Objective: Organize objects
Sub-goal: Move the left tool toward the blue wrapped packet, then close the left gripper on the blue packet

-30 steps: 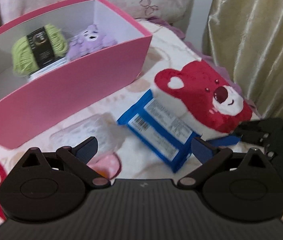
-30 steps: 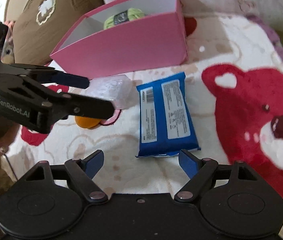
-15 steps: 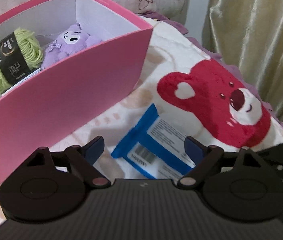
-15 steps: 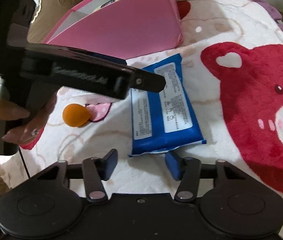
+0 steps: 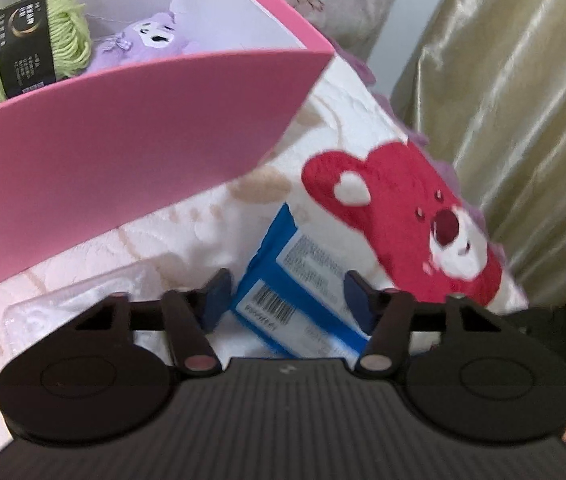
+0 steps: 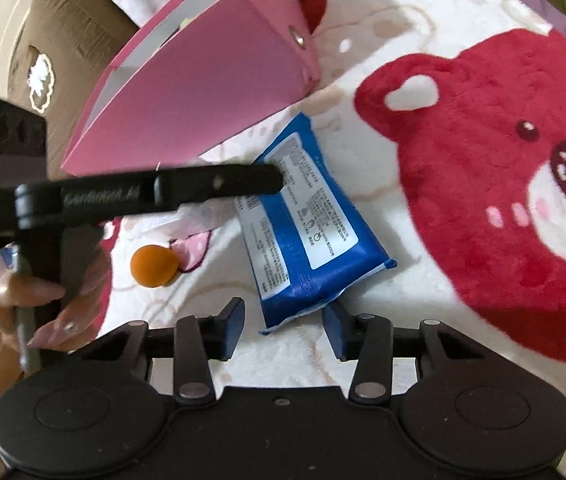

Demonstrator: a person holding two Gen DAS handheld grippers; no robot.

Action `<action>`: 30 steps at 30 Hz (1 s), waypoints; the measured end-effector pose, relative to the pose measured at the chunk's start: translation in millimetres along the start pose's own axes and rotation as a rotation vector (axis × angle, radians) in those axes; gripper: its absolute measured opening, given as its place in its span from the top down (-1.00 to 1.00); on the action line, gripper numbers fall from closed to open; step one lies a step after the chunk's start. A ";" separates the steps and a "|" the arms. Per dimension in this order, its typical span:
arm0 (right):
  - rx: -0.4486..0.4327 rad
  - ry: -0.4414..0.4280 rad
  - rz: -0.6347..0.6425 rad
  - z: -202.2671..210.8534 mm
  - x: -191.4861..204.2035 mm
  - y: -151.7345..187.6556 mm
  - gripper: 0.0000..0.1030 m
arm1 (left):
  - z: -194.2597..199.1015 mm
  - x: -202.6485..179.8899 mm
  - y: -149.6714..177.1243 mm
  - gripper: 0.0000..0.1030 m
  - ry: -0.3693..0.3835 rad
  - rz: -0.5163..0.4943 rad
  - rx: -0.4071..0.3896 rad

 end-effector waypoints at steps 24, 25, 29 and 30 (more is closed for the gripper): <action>-0.109 0.131 -0.076 11.3 -25.0 -18.1 0.22 | -0.6 5.2 18.8 0.48 -0.027 0.167 -0.047; -0.107 0.148 -0.076 8.7 -25.8 -17.9 0.26 | -0.9 1.7 20.0 0.51 -0.045 0.149 -0.053; -0.110 0.166 -0.058 5.8 -24.0 -18.2 0.31 | 2.0 -2.9 23.0 0.52 -0.061 0.171 -0.078; -0.113 0.173 -0.043 5.9 -22.3 -17.9 0.31 | 3.4 -3.2 23.3 0.52 -0.057 0.184 -0.078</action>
Point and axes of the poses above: each gripper's, at about its wrist camera, not at the fingertips, and z roughly against the way its jaws point, x to its left, y to its underside, the point moved 3 cm from there along -z, roughly the way its jaws point, and after that the axes turned 7 degrees about y, right-handed, at the moved point
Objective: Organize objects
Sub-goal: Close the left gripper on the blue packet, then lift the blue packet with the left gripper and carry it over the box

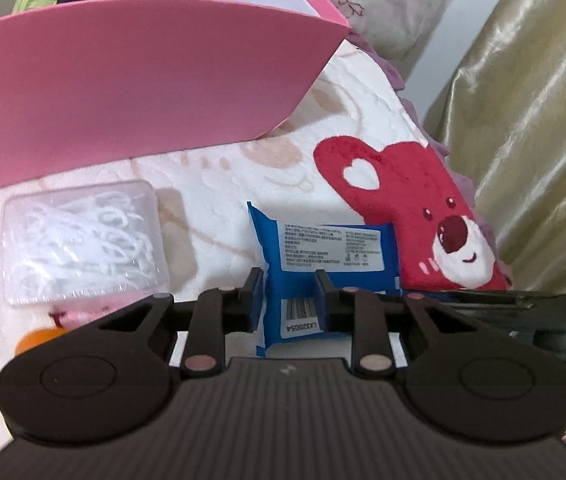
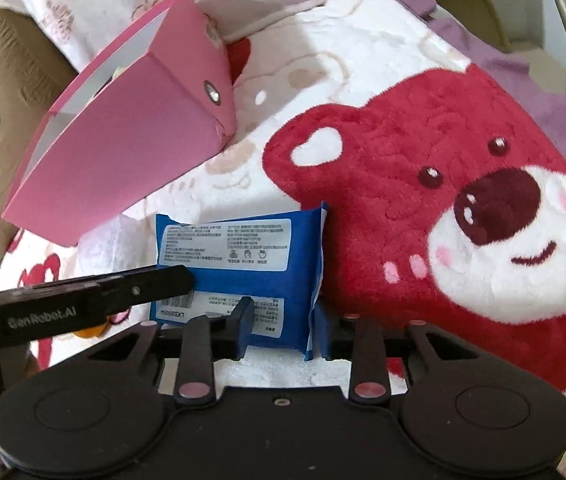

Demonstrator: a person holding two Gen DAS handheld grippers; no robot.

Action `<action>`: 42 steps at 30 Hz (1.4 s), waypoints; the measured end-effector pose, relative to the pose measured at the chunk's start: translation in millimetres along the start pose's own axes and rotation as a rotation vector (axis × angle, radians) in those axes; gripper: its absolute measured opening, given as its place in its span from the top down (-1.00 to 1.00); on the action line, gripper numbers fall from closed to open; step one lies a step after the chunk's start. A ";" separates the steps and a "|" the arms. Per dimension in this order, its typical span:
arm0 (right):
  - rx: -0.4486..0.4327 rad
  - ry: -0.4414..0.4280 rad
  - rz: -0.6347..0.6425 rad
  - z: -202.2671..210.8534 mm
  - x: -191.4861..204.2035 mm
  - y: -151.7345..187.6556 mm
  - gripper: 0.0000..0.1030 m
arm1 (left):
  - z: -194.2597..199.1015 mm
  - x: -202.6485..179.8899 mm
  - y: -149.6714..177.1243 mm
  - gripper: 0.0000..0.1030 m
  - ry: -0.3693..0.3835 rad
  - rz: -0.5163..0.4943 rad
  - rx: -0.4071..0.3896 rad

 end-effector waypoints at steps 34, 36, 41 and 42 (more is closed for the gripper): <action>0.022 0.022 0.359 87.7 89.6 43.4 0.21 | 119.0 -18.0 49.0 0.50 -0.012 0.097 -0.024; 0.028 0.020 0.370 94.4 97.0 43.1 0.21 | 129.1 -20.3 48.2 0.50 -0.016 0.092 -0.021; 0.022 0.006 0.405 114.4 113.5 42.6 0.21 | 155.4 -27.4 49.4 0.50 -0.026 0.064 -0.027; 0.015 0.001 0.415 118.2 116.6 43.2 0.19 | 161.1 -28.1 51.1 0.50 -0.027 0.058 -0.033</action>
Point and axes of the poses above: each gripper's, at about its wrist camera, not at the fingertips, and z roughly against the way its jaws point, x to its left, y to its underside, the point moved 3 cm from there along -z, roughly the way its jaws point, and after that the axes turned 7 degrees about y, right-handed, at the moved point
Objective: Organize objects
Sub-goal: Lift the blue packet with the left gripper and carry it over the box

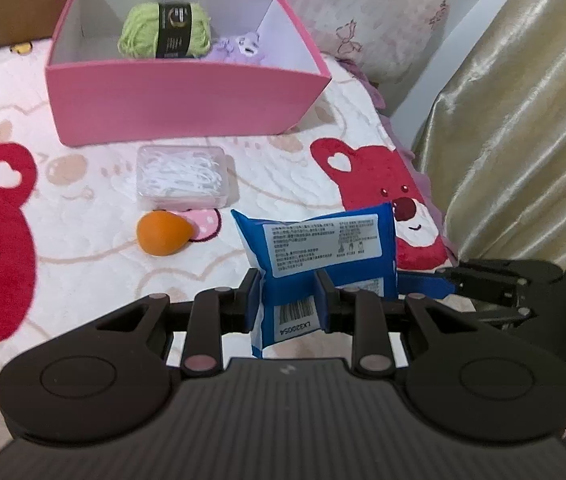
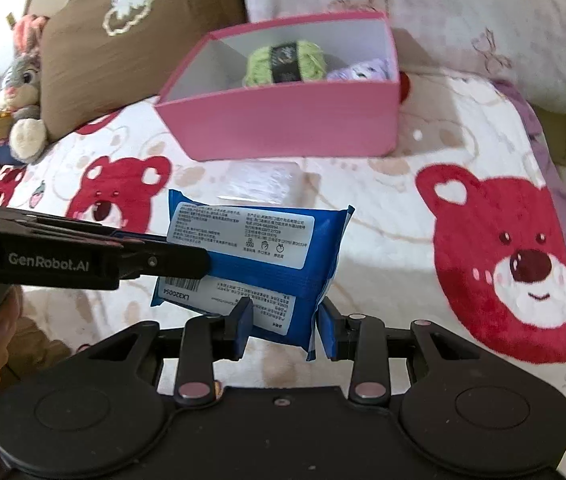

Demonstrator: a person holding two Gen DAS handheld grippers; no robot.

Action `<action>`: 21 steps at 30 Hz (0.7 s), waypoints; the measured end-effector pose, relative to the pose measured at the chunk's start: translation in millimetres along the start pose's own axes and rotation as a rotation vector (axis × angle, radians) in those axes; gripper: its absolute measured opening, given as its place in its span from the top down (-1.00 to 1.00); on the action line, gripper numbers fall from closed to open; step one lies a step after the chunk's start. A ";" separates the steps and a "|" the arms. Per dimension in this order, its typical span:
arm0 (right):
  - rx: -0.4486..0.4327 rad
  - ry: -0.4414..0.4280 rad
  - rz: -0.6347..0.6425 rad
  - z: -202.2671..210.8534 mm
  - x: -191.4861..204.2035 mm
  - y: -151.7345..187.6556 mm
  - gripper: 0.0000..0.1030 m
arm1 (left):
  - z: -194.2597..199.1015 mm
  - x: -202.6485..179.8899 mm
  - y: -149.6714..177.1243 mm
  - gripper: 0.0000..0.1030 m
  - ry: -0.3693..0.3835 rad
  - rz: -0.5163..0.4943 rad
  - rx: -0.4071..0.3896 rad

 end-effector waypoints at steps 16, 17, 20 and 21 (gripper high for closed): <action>-0.127 0.004 0.118 54.0 40.0 -32.0 0.17 | 68.0 -9.2 -23.4 0.45 -0.003 -0.007 -0.105; -0.139 0.008 0.129 56.0 42.3 -36.5 0.17 | 70.1 -9.2 -27.4 0.45 -0.010 -0.010 -0.109; -0.167 0.012 0.144 58.8 44.4 -53.4 0.17 | 74.4 -7.8 -43.0 0.45 -0.017 -0.005 -0.113; -0.178 0.016 0.148 59.5 44.3 -60.0 0.18 | 74.0 -7.5 -48.0 0.45 -0.015 -0.001 -0.114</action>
Point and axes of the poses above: each gripper's, at about its wrist camera, not at the fingertips, and z roughly against the way its jaws point, x to its left, y to its underside, the point moved 3 cm from there along -z, roughly the way its jaws point, and after that the axes turned 7 degrees about y, right-handed, at the moved point
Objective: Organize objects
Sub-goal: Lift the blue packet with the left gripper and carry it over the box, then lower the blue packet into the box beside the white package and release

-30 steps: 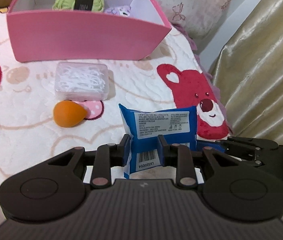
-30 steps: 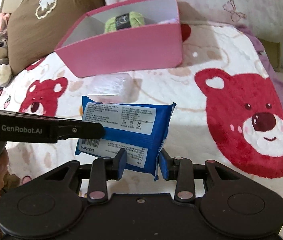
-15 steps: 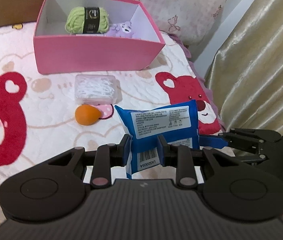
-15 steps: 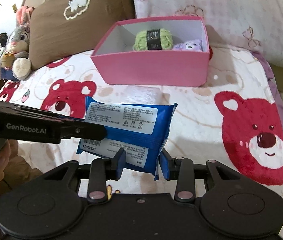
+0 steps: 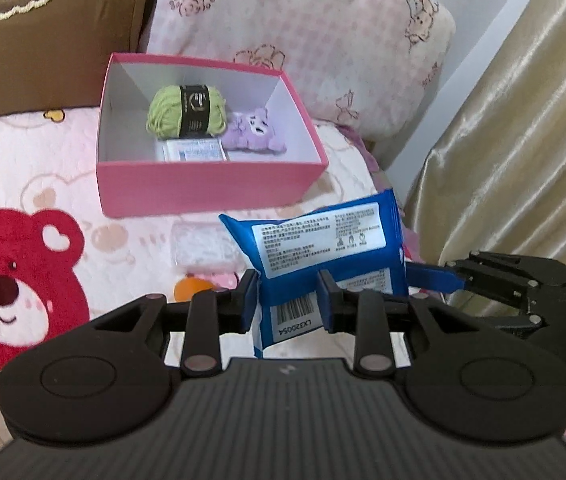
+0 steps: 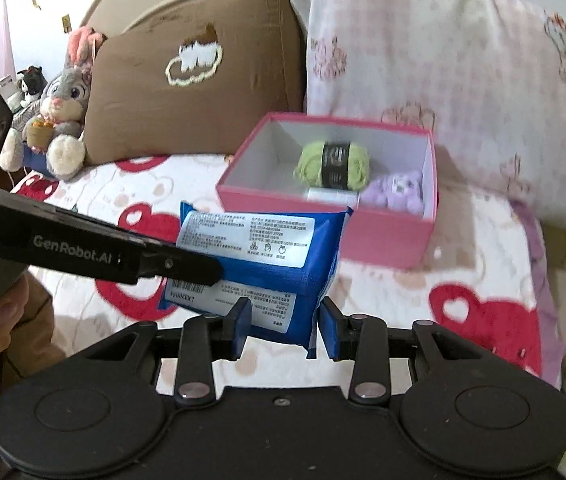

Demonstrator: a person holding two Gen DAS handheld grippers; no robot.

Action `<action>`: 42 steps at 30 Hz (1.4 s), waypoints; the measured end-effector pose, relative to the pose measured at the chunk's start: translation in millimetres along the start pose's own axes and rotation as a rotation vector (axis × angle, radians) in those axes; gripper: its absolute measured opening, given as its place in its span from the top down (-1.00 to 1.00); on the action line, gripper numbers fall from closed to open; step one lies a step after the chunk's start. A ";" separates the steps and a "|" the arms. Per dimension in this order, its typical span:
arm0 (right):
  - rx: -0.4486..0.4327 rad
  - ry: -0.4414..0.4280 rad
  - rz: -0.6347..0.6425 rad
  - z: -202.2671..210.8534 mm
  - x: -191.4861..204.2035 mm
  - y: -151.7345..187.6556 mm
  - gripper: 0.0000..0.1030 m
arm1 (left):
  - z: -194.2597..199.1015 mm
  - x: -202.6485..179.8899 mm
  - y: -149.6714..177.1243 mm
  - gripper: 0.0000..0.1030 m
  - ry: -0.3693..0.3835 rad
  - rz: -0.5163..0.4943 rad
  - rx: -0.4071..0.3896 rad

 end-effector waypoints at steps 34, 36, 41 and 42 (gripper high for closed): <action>0.191 0.143 -0.026 -221.6 -76.1 -92.0 0.36 | -204.9 118.5 -131.5 0.42 -0.070 0.299 0.057; 0.242 0.150 -0.025 -228.9 -72.1 -88.8 0.36 | -210.8 126.0 -126.4 0.41 -0.064 0.316 0.083; 0.254 0.174 0.021 -235.7 -64.7 -84.6 0.36 | -219.8 138.1 -119.4 0.40 -0.040 0.357 0.100; 0.262 0.175 0.007 -238.1 -66.9 -83.8 0.36 | -221.8 138.1 -118.9 0.40 -0.039 0.360 0.098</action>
Point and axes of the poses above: each gripper's, at about its wrist camera, not at the fingertips, and z roughly against the way its jaws point, x to its left, y to its underside, the point moved 3 cm from there along -z, roughly the way its jaws point, and after that the axes turned 7 degrees about y, right-handed, at the moved point
